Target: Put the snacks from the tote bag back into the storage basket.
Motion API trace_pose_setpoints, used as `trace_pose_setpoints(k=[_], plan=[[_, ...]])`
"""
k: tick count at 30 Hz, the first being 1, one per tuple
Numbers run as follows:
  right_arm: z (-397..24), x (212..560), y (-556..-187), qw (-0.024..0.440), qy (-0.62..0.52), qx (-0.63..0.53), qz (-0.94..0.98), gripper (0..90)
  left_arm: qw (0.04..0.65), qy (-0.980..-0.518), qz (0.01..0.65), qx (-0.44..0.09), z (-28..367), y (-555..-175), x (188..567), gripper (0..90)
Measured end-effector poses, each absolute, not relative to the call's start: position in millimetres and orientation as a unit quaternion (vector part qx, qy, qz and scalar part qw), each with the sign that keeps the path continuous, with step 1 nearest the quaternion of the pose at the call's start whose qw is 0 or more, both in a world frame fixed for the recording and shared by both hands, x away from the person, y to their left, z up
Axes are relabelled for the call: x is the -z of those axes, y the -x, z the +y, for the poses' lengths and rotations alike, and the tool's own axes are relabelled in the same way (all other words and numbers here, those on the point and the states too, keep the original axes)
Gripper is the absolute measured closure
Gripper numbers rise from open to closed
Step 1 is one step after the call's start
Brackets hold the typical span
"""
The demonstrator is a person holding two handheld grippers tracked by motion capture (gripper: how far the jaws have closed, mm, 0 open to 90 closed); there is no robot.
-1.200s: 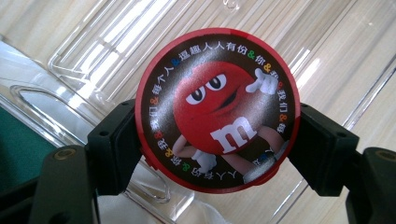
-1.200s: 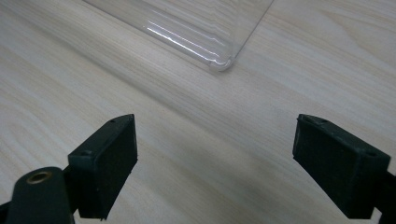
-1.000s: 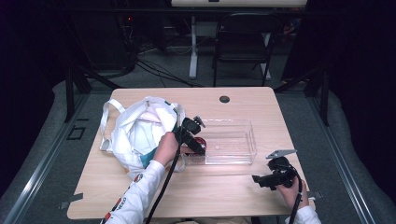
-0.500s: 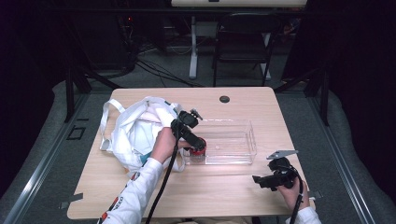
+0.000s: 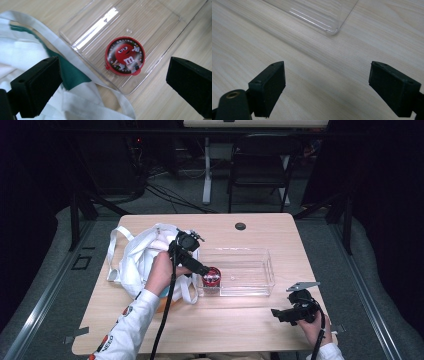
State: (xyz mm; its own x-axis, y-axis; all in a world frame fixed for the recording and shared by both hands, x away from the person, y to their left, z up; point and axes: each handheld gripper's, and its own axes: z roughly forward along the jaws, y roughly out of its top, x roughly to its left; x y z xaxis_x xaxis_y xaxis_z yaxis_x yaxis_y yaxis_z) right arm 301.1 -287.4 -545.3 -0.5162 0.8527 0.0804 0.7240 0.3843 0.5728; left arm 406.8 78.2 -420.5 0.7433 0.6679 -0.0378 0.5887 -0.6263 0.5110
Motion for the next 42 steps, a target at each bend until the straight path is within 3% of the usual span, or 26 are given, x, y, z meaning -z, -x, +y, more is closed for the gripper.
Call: trace_pose_setpoints(k=[10, 19, 32, 42], plan=[[-287, 545, -301, 0.116, -0.479, -0.281, 0.824, 13.6, 0.274, -0.886, 0.356, -0.117, 121, -380, 399, 0.2], [-287, 544, -300, 0.118, -0.480, -0.280, 0.823, 13.6, 0.287, -0.868, 0.385, -0.127, 173, -353, 403, 0.1], [-286, 544, -299, 0.123, -0.479, -0.275, 0.825, 13.6, 0.282, -0.837, 0.447, -0.143, 239, -306, 431, 0.1], [-284, 546, -299, 0.123, -0.479, -0.271, 0.826, 13.6, 0.277, -0.819, 0.487, -0.123, 270, -277, 462, 0.1]])
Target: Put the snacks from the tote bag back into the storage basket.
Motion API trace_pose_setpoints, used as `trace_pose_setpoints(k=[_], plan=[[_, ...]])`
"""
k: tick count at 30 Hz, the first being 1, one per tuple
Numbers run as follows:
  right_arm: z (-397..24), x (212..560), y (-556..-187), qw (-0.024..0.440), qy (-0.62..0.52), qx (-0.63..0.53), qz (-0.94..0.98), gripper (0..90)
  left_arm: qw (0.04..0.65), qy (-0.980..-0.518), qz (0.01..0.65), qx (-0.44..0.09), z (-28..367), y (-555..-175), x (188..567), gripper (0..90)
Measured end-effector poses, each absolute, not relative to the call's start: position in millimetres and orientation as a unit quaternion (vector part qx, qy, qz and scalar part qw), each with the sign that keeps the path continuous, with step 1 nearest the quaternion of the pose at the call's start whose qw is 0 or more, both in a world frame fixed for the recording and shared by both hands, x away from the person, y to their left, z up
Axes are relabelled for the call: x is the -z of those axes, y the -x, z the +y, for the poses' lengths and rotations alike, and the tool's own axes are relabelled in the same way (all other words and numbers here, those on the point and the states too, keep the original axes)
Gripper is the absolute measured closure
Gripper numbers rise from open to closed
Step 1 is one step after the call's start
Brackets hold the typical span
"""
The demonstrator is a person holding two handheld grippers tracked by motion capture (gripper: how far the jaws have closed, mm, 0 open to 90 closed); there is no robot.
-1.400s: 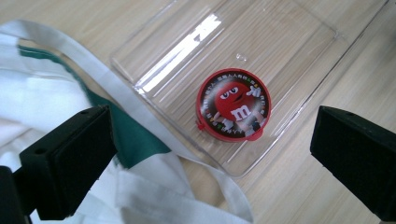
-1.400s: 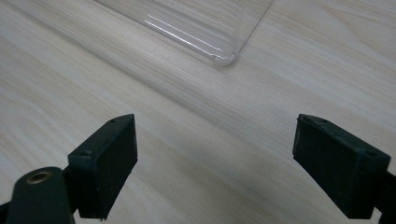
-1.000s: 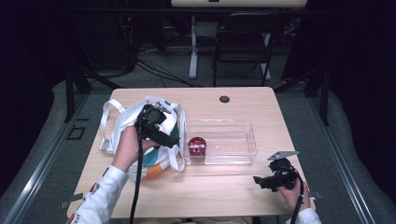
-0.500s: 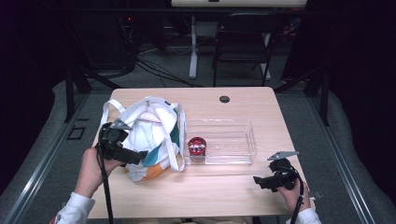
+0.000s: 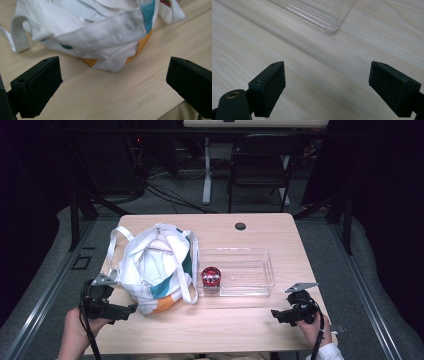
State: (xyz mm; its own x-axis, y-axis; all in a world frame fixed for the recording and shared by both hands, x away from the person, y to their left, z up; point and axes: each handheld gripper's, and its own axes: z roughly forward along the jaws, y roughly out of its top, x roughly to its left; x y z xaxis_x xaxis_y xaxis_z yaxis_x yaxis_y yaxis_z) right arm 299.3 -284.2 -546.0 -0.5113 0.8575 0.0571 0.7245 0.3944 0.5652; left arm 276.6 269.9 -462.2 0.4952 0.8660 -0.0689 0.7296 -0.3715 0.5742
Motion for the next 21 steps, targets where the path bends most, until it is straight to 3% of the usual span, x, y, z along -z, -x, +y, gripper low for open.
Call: trace_pose_setpoints(k=[18, 21], plan=[[-284, 547, -300, 0.118, -0.477, -0.264, 0.830, 13.6, 0.261, -0.813, 0.514, -0.081, 279, -253, 509, 0.2], [-282, 548, -300, 0.123, -0.478, -0.262, 0.830, 13.6, 0.237, -0.823, 0.508, -0.093, 275, -253, 511, 10.2]])
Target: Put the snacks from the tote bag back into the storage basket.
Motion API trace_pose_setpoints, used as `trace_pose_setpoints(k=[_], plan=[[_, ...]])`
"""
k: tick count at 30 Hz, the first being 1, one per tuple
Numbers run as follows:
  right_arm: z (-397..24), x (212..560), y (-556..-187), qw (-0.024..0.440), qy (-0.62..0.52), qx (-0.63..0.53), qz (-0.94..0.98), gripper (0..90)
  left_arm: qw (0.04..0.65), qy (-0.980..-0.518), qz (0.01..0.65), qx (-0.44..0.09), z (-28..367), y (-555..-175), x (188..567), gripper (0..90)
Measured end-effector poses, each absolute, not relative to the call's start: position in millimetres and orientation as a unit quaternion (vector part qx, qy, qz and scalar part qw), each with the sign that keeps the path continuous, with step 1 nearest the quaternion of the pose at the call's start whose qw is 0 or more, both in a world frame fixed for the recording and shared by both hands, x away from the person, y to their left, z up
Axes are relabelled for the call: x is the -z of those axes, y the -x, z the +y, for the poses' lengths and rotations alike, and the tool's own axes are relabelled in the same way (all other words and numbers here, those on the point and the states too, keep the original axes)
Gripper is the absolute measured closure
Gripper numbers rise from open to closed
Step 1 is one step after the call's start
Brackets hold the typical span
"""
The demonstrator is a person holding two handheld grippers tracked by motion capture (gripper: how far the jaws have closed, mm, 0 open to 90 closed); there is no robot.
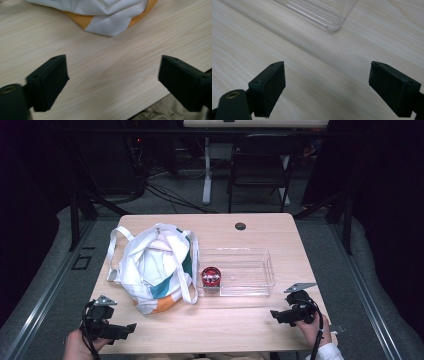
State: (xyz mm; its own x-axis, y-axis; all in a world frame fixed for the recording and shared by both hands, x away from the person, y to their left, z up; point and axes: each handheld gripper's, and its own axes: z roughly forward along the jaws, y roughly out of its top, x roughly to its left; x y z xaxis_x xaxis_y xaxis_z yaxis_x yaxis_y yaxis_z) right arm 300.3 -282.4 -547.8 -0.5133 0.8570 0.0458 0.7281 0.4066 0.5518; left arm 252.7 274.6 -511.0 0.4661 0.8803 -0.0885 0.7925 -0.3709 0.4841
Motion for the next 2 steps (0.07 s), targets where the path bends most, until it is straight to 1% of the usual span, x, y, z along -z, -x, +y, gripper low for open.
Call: trace_pose_setpoints(k=[1, 2], plan=[[-282.3, 547.8, -300.4, 0.122, -0.477, -0.262, 0.830, 13.6, 0.234, -0.826, 0.505, -0.089, 273.2, -253.1, 512.2, 10.8], [-282.6, 547.7, -300.6, 0.121, -0.475, -0.261, 0.831, 13.6, 0.235, -0.830, 0.499, -0.081, 271.9, -253.9, 513.8, 9.1]])
